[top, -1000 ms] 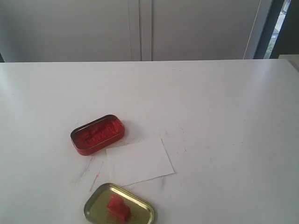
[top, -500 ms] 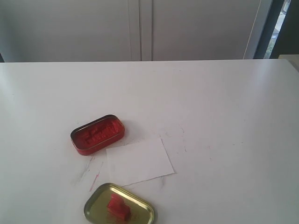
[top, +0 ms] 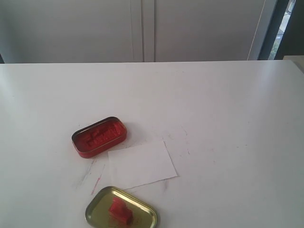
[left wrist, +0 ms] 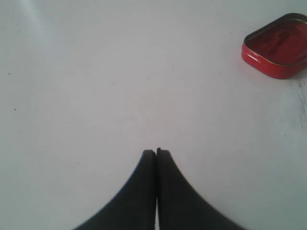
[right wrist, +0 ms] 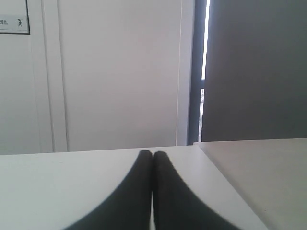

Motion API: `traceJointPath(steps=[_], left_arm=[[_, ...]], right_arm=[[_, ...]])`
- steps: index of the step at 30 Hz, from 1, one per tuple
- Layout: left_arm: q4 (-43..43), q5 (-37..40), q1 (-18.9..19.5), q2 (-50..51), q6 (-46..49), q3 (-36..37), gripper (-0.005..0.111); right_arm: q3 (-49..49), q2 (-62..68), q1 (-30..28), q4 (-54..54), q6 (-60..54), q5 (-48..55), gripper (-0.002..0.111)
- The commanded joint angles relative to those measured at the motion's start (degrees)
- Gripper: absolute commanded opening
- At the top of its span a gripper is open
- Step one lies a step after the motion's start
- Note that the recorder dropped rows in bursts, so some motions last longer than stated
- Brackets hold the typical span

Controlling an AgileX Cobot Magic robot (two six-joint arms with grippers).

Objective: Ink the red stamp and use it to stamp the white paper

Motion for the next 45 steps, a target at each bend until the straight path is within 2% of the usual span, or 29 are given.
traceJointPath(steps=[1, 19, 28, 34, 41, 45], left_arm=[[-0.09, 0.47, 0.10, -0.27, -0.25, 0.43, 0.000], [-0.09, 0.47, 0.10, -0.27, -0.25, 0.43, 0.000], [-0.09, 0.47, 0.10, -0.27, -0.25, 0.43, 0.000], [-0.09, 0.47, 0.10, -0.27, -0.25, 0.43, 0.000], [-0.09, 0.47, 0.10, -0.27, -0.25, 0.43, 0.000], [-0.09, 0.47, 0.10, -0.27, -0.25, 0.43, 0.000]], right_arm=[[0.29, -0.24, 0.11, 0.02, -2.68, -0.66, 0.000], [0.29, -0.24, 0.11, 0.02, -4.96, -0.52, 0.000], [-1.94, -0.24, 0.11, 0.02, -3.96, 7.20, 0.000], [-9.56, -0.18, 0.11, 0.02, -0.67, 15.87, 0.000], [-16.67, 10.69, 0.11, 0.13, -0.54, 16.77, 0.000], [-21.43, 16.78, 0.11, 0.25, 0.42, 22.30, 0.000]])
